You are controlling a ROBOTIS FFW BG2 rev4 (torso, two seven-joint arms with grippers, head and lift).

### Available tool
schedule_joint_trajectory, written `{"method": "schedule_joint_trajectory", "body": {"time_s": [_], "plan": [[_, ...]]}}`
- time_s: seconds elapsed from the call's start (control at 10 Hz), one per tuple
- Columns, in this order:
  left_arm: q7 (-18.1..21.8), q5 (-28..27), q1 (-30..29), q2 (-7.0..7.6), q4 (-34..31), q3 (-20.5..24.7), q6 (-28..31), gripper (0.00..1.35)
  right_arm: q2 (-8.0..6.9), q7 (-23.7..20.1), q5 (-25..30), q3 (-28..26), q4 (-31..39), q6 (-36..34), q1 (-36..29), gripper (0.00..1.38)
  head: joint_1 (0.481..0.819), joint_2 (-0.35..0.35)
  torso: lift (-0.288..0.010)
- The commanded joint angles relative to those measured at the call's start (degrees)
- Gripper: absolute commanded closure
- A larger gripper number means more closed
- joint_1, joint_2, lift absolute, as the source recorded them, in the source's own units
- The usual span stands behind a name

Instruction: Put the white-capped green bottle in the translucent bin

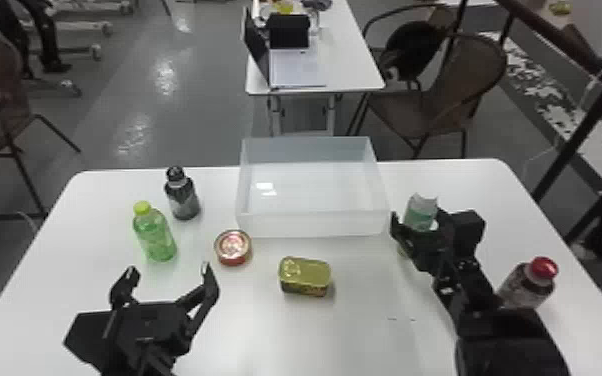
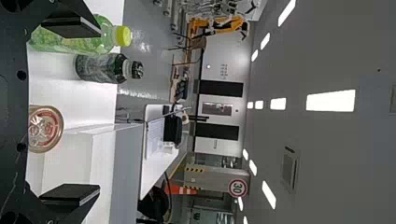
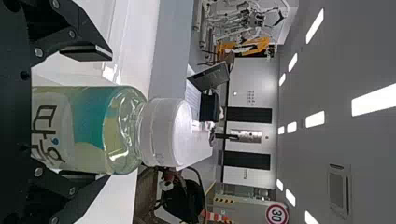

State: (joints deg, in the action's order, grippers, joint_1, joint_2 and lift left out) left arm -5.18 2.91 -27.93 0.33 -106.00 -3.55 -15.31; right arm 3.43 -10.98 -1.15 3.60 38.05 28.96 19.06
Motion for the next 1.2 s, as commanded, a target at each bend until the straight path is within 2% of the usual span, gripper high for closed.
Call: {"method": "schedule_joint_trajectory", "body": {"time_s": [0.0,0.1,0.2,0.3,0.5,0.6,0.7,0.8,0.9,1.0,1.1], "plan": [[0.0,0.08,-0.02,-0.15,0.0,0.03,0.01,0.13,-0.18,1.22,-0.17,0.0,3.61,-0.31,-2.62,1.18,0.695,0.017,-0.047],[0.08,0.0,0.07,-0.24,0.18,-0.06,-0.08,0.13,-0.45,1.22,-4.57,0.0,7.21,-0.84,-5.87,1.18,0.695,0.018,-0.047],[0.17,0.0,-0.02,-0.48,0.35,0.03,-0.16,0.13,-0.36,1.22,-7.12,0.0,15.47,-4.71,-11.06,1.18,0.695,0.016,-0.047],[0.26,-0.09,0.16,-0.48,0.44,0.03,-0.16,0.13,-0.18,0.87,-8.87,0.0,22.07,-5.67,-15.01,1.18,0.695,0.011,-0.047],[0.26,-0.09,0.33,-0.48,0.53,-0.23,0.01,0.13,1.31,0.7,-12.65,0.0,38.94,-10.59,-22.05,1.18,0.695,0.011,-0.047],[0.26,-0.09,0.51,-0.48,0.53,-0.41,0.36,0.13,2.19,-0.45,-15.03,0.18,42.81,-11.91,-22.22,1.18,0.695,0.01,-0.047],[0.26,-0.09,0.77,-0.48,0.61,-0.67,0.45,0.13,3.16,-1.06,-18.54,1.5,43.86,-12.0,-20.46,1.17,0.695,0.009,-0.047],[0.26,-0.09,1.04,-0.48,0.79,-0.94,0.63,0.13,3.42,-1.59,-20.65,2.82,43.33,-12.0,-18.0,1.17,0.695,0.008,-0.047],[0.26,0.08,1.3,-0.24,0.79,-1.2,0.89,0.13,3.07,-2.21,-22.06,3.87,40.61,-10.42,-15.1,1.17,0.695,0.013,-0.047],[0.26,0.08,1.65,-0.24,0.88,-1.38,1.33,0.13,2.1,-5.19,-25.66,4.75,35.07,-8.66,-11.24,1.18,0.695,0.02,-0.047],[0.26,0.08,1.83,-0.24,1.05,-1.55,1.33,0.13,1.49,-6.78,-25.4,5.1,30.41,-7.26,-8.07,1.17,0.695,0.024,-0.047]]}}
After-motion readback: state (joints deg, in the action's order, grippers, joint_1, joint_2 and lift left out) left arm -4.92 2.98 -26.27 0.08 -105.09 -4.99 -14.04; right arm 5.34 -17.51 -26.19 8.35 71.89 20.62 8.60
